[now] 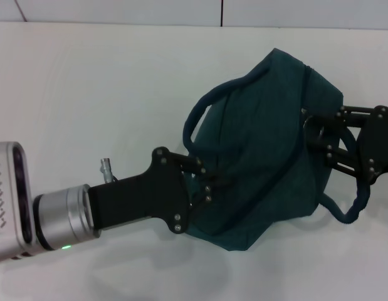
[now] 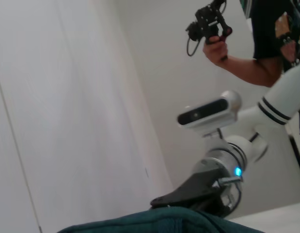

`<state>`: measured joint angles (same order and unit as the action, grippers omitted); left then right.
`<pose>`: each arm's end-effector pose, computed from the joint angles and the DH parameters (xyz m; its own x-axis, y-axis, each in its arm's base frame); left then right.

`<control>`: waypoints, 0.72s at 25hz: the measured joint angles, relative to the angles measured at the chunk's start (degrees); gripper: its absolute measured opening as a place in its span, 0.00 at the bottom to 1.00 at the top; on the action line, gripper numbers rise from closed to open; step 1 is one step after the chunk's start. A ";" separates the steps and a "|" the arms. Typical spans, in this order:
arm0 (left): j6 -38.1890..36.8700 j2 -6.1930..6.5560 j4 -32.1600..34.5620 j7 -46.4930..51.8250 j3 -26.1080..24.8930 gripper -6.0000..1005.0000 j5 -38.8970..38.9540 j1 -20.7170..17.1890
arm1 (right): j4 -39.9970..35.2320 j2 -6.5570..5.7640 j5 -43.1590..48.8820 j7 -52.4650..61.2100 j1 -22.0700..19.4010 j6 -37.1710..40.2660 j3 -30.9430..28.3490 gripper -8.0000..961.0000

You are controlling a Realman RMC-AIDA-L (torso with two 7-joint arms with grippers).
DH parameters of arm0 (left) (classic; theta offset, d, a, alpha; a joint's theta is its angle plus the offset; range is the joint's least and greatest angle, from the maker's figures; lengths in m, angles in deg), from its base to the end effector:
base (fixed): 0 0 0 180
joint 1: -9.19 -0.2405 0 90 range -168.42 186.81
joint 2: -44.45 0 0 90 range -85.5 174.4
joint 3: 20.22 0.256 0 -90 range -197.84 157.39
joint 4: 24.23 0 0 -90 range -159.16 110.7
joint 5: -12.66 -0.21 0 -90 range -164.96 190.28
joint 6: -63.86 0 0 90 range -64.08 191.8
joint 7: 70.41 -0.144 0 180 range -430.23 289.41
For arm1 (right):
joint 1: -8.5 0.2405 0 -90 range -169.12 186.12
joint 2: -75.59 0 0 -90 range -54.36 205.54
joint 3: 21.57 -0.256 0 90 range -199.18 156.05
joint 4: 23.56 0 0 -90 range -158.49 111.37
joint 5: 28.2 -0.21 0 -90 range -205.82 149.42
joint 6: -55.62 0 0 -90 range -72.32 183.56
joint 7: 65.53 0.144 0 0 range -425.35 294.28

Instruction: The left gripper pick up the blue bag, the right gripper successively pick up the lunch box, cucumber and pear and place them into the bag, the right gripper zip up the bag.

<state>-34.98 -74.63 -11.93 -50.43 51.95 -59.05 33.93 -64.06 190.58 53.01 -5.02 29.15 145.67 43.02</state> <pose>-0.2452 0.2462 -0.0585 0.6531 -0.3048 0.6932 -0.0101 -0.9188 -0.3945 0.2452 0.3054 0.0140 0.7732 0.0298 -0.6334 -0.1919 -0.9410 -0.2786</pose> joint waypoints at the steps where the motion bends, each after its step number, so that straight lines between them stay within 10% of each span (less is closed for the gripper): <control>1: -0.10 -0.11 0.00 0.65 -0.05 0.09 0.69 -0.18 | -0.30 0.06 -0.11 -0.15 -0.17 0.00 0.00 0.41; 18: -2.38 -0.85 -1.57 10.33 -0.13 0.12 8.70 -1.95 | 3.16 0.52 -9.88 -6.73 0.28 -0.30 -1.84 0.62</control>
<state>-37.36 -75.48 -13.49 -40.10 51.82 -50.36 31.98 -60.90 191.10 43.13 -11.76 29.43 145.37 41.18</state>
